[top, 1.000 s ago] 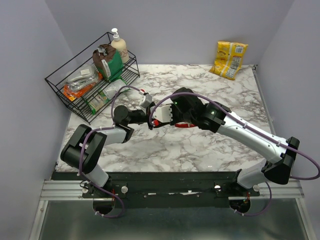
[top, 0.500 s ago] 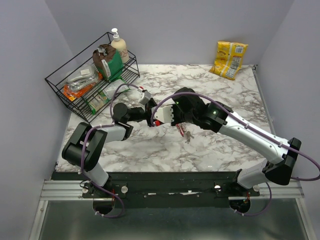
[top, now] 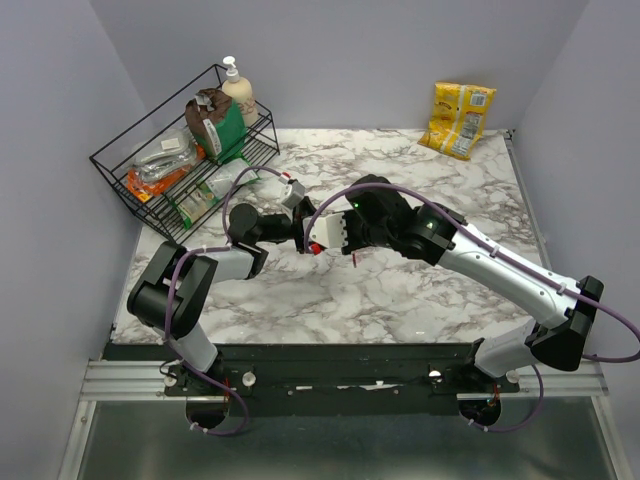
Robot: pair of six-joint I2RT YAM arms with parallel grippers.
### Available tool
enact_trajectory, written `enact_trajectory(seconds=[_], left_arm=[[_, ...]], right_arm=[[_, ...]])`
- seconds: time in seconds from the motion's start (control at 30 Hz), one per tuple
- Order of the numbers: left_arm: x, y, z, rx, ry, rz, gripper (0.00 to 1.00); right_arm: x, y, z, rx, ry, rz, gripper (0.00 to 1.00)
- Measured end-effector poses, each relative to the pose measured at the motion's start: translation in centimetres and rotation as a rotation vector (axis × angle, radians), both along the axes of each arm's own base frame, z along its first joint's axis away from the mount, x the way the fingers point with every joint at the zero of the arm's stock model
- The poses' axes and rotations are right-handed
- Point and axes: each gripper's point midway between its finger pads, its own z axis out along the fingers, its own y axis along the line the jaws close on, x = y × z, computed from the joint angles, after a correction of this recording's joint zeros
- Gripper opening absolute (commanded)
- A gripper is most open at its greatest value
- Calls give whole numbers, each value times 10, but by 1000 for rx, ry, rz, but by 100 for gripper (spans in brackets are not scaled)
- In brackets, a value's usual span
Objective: Remove the keys from the keyring
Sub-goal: Remove the key from the keyring.
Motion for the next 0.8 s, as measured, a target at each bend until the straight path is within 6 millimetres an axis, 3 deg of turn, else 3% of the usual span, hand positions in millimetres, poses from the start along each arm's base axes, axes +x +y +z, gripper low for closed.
enact_trajectory(seconds=[0.8], left_arm=[[-2, 0, 0, 3, 1, -10, 40]], right_arm=[[-3, 2, -2, 3, 14, 14, 1]])
